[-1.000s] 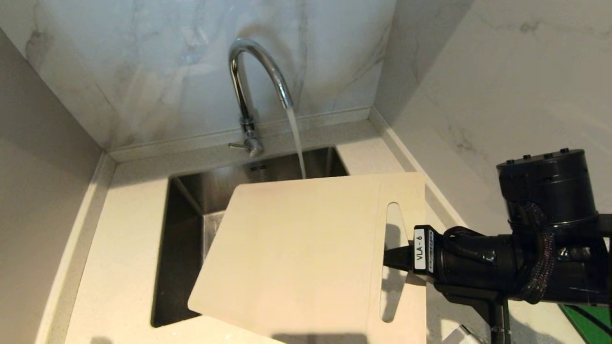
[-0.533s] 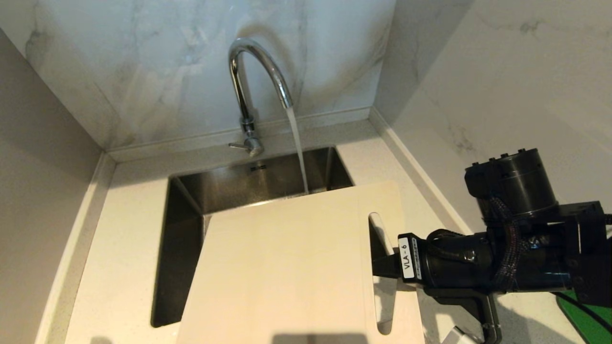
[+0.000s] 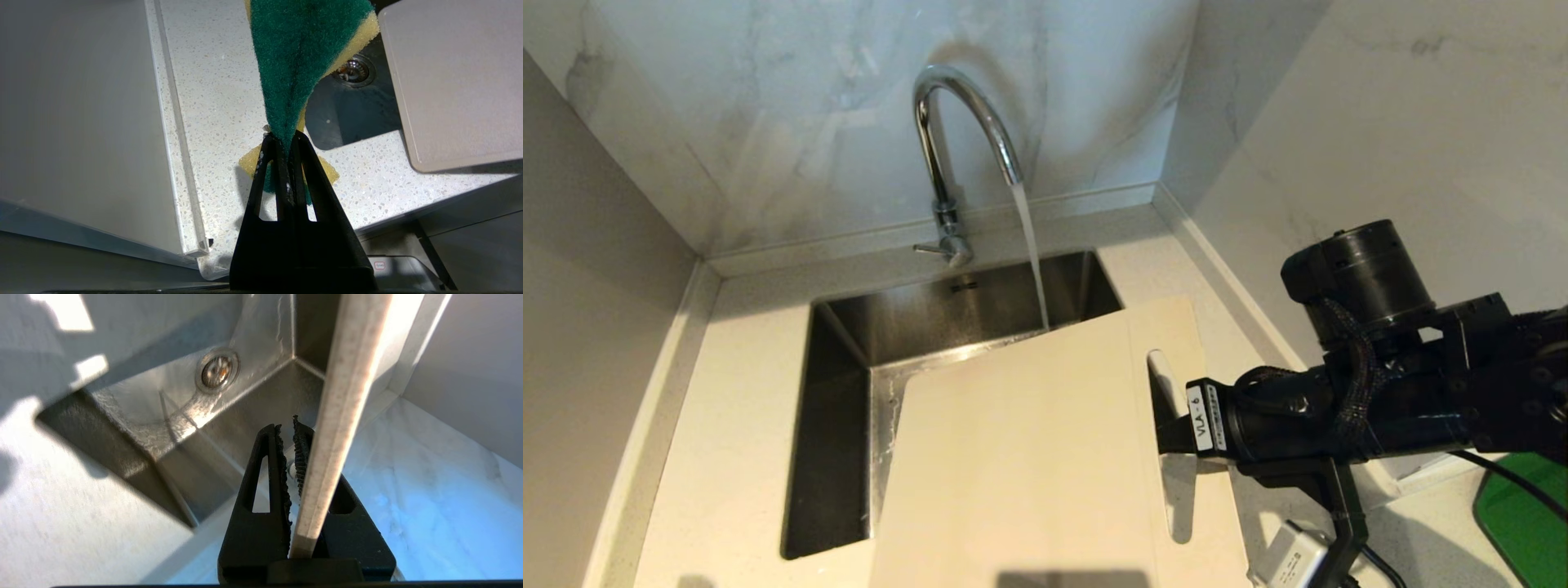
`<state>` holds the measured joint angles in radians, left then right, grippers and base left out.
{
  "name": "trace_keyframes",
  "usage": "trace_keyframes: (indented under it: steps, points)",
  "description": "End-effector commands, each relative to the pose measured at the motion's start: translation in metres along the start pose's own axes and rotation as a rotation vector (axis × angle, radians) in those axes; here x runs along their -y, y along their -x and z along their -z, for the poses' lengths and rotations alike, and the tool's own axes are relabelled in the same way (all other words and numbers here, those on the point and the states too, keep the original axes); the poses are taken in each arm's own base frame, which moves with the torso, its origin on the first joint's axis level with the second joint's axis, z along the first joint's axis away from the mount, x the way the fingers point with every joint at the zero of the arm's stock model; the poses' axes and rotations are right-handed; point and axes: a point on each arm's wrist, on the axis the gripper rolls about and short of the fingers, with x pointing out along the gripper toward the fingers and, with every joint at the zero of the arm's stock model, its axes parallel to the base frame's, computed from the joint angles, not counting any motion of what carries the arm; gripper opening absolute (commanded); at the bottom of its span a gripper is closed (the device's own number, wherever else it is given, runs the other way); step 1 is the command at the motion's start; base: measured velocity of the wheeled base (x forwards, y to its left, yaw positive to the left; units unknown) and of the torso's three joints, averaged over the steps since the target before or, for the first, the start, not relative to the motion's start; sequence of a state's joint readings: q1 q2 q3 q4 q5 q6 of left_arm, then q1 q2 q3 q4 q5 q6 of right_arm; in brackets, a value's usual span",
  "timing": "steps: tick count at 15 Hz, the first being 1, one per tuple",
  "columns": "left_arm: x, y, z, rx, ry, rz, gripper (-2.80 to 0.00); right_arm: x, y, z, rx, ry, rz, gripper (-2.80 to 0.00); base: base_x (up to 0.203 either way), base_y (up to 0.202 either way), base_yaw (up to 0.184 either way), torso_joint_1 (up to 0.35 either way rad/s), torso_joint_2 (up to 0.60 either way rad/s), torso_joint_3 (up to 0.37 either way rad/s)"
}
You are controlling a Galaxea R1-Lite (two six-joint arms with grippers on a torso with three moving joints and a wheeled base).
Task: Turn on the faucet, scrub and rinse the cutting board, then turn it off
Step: Pick up the cutting board
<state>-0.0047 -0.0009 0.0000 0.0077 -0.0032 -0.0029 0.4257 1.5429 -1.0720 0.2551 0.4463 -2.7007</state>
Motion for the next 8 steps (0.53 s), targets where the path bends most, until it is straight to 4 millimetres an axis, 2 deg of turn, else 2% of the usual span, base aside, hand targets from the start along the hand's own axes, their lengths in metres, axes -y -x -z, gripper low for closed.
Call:
trace_keyframes:
  steps: [1, 8]
  points:
    - [0.000, 0.000, 0.000, -0.001, 0.000, 0.000, -2.80, 0.005, -0.004, 0.015, -0.003, 0.040, -0.012, -2.80, 0.000, 0.000, 0.000, 0.000, 0.00, 0.000]
    - [0.000, 0.000, 0.000, -0.001, -0.001, 0.000, -2.80, 0.015, -0.016, 0.054, -0.081, 0.081, -0.035, -2.80, 0.000, 0.000, 0.000, 0.000, 0.00, 0.000]
